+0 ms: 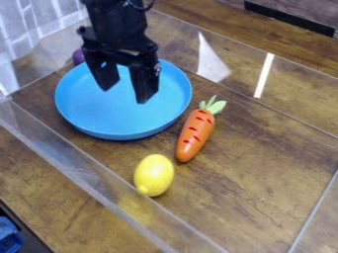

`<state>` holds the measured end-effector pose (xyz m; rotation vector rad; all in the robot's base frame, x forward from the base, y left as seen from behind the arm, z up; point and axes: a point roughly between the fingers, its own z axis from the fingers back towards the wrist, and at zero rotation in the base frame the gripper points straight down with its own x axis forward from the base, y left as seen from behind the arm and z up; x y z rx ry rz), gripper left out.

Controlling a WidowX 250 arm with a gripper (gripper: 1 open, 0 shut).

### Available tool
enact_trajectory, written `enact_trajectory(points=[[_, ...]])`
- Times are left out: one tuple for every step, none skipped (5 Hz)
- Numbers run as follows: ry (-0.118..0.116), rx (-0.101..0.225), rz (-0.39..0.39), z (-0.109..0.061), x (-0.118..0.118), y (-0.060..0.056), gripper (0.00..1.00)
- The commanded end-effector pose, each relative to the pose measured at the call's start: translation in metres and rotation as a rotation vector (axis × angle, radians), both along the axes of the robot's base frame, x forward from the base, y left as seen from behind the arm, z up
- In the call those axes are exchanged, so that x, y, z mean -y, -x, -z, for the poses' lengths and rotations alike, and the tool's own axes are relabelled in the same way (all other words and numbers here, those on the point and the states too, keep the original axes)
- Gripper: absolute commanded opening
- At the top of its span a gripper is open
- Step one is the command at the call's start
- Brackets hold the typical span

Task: Move the carrot to the right side

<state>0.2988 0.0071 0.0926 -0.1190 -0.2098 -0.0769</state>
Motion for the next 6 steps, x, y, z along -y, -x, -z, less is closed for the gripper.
enact_trajectory(points=[[0.003, 0.044, 0.029, -0.001, 0.002, -0.001, 1.00], [0.006, 0.050, 0.057, 0.003, 0.004, 0.000, 1.00], [0.003, 0.062, 0.020, -0.008, 0.024, -0.008, 1.00], [-0.006, 0.070, -0.040, -0.019, 0.041, -0.013, 1.00], [-0.039, 0.053, -0.072, -0.015, 0.046, -0.003, 1.00], [-0.067, 0.034, -0.124, -0.017, 0.048, 0.009, 1.00]])
